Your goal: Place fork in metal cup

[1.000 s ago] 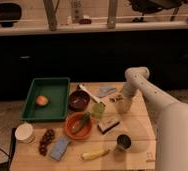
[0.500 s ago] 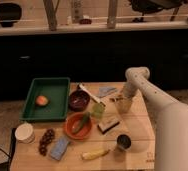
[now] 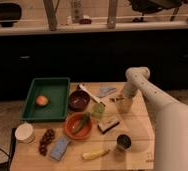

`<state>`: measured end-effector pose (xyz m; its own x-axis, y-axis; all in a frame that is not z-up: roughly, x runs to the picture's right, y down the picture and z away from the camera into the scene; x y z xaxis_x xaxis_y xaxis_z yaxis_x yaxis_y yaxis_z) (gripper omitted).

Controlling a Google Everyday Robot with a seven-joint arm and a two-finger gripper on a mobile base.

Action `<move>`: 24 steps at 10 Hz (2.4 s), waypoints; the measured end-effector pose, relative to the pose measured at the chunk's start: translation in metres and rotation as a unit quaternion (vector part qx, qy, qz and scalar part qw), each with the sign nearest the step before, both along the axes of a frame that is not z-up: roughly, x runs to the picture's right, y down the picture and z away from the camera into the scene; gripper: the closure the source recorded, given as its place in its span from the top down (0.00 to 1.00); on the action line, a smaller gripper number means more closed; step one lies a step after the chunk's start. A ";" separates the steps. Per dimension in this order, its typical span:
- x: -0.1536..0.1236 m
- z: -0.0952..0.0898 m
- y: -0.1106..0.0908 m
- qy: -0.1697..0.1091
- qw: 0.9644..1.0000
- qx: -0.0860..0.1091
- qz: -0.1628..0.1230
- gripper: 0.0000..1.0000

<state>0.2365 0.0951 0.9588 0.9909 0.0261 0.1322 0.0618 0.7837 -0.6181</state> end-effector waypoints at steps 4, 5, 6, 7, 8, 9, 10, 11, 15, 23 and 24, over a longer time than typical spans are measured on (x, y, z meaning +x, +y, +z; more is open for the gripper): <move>0.001 -0.001 0.002 0.003 1.000 -0.002 0.003 0.68; 0.003 -0.002 0.002 0.005 1.000 -0.002 0.004 0.66; 0.003 -0.003 0.003 0.005 1.000 -0.002 0.005 0.64; 0.006 -0.005 0.002 0.006 1.000 0.000 0.006 0.54; 0.007 -0.008 0.000 0.005 1.000 0.002 0.007 0.45; 0.007 -0.014 -0.006 0.005 1.000 0.006 0.008 0.34; 0.006 -0.019 -0.011 0.004 1.000 0.008 0.008 0.28; 0.007 -0.022 -0.011 0.005 1.000 0.008 0.009 0.26; 0.007 -0.031 -0.012 0.001 1.000 0.011 -0.009 0.29; 0.007 -0.044 -0.013 0.000 0.999 0.020 -0.033 0.67; 0.007 -0.045 -0.014 0.001 0.999 0.021 -0.035 0.74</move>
<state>0.2439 0.0816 0.9139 0.9902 -0.0492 0.1303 0.1168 0.8032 -0.5841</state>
